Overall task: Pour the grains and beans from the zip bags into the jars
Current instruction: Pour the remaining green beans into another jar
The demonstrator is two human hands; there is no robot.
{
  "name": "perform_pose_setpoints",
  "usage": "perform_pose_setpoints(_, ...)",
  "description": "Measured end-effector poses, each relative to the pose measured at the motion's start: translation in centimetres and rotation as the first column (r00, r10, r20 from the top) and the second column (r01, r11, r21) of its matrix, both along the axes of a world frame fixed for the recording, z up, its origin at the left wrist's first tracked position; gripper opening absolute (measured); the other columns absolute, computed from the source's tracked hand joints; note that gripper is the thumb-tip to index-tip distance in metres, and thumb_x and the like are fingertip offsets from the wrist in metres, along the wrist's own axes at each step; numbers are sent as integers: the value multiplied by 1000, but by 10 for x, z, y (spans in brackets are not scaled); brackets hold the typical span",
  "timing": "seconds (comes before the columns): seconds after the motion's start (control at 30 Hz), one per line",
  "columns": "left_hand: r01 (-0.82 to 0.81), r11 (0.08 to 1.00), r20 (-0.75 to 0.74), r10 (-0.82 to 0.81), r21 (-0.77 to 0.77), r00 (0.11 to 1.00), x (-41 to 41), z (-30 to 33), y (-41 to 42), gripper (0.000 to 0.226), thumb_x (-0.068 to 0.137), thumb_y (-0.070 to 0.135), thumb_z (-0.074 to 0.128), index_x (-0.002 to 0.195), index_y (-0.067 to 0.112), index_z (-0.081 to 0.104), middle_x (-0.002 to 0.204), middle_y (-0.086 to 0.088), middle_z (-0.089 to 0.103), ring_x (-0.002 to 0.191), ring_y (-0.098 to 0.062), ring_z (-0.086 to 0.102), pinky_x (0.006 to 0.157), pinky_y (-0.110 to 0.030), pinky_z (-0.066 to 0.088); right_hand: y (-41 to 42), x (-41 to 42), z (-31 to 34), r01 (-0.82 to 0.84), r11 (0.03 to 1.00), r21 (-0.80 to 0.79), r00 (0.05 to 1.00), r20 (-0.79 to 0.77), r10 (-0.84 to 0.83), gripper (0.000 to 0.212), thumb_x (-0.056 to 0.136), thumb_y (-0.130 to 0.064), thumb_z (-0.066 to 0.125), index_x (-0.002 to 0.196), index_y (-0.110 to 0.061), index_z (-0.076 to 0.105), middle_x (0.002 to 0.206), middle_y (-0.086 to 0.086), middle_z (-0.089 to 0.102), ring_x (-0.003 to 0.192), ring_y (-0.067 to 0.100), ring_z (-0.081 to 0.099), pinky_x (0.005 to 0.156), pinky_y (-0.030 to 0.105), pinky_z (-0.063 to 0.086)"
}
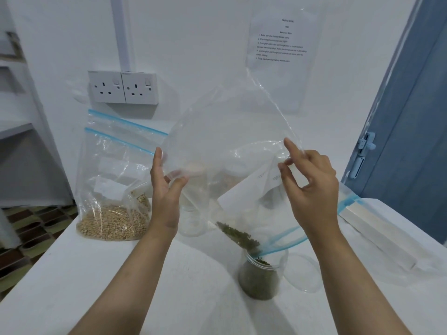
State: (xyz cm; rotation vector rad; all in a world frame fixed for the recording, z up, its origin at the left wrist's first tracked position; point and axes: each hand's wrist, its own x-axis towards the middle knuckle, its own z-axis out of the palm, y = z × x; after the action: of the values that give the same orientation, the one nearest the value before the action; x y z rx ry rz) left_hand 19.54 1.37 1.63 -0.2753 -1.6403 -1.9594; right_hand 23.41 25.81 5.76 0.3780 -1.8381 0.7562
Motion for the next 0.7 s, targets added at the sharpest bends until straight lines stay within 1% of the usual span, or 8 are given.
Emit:
perform_pose_setpoints(0.13, 1, 1000, -16, -1, 11, 1000, 2, 4, 0, 75, 81, 25, 58, 144, 49, 25, 153, 16, 32, 118, -10, 54, 101, -23, 43, -1, -1, 1, 21, 1000, -13, 1000, -6, -21, 46, 93, -14, 63, 136, -27, 53, 98, 3, 66, 94, 3, 43, 81, 52, 46)
perform_pose_setpoints(0.23, -5, 1000, -24, 5, -2, 1000, 3, 5, 0, 75, 88, 16, 62, 146, 47, 24, 154, 14, 32, 120, -14, 55, 94, -17, 43, 1, -1, 3, 13, 1000, -25, 1000, -3, -13, 48, 93, -13, 64, 135, -31, 51, 97, 2, 66, 93, 6, 45, 80, 54, 47)
perform_pose_setpoints(0.3, -7, 1000, -17, 7, -3, 1000, 2, 4, 0, 74, 95, 6, 58, 148, 45, 24, 154, 13, 31, 123, -18, 55, 92, -14, 43, 1, 0, 3, 1, 1000, -19, 1000, 8, -1, 48, 93, -14, 64, 135, -32, 50, 97, 0, 65, 92, 5, 45, 80, 55, 47)
perform_pose_setpoints(0.33, -7, 1000, -17, 7, -1, 1000, 3, 3, 0, 74, 95, 6, 58, 148, 45, 24, 154, 12, 32, 123, -18, 55, 92, -14, 44, 1, 0, 3, -3, 1000, -18, 1000, 12, 3, 48, 93, -14, 64, 135, -32, 50, 97, -2, 65, 92, 4, 45, 80, 55, 47)
perform_pose_setpoints(0.4, -4, 1000, -17, 4, 5, 1000, 4, 4, 0, 75, 88, 17, 62, 146, 47, 26, 153, 13, 33, 120, -16, 57, 98, -20, 44, 1, 1, 4, -11, 1000, -20, 1000, 19, 11, 47, 93, -14, 63, 135, -33, 50, 97, -5, 64, 91, 3, 45, 79, 55, 47)
perform_pose_setpoints(0.47, -2, 1000, -8, 2, 16, 1000, 5, 6, 0, 75, 82, 24, 60, 145, 48, 27, 152, 13, 34, 118, -14, 58, 102, -25, 44, 2, 1, 4, -10, 1000, -29, 1000, 22, 11, 45, 94, -16, 62, 135, -31, 52, 96, -3, 65, 90, 5, 46, 79, 54, 47)
perform_pose_setpoints(0.6, -2, 999, 9, 2, 40, 1000, 4, 11, -3, 72, 84, 17, 61, 146, 41, 33, 143, 14, 41, 115, -6, 57, 93, -19, 45, 2, 1, 3, -27, 999, -33, 999, 43, 28, 43, 94, -17, 61, 135, -29, 55, 96, -2, 65, 89, 8, 48, 76, 54, 48)
perform_pose_setpoints(0.7, 9, 999, 22, -10, 46, 1000, 3, 12, -6, 68, 90, 10, 62, 147, 37, 37, 136, 18, 45, 114, -6, 57, 96, -24, 45, 2, 3, 0, -28, 998, -52, 998, 50, 31, 45, 94, -15, 62, 135, -32, 53, 96, -5, 63, 89, 6, 47, 74, 54, 49)
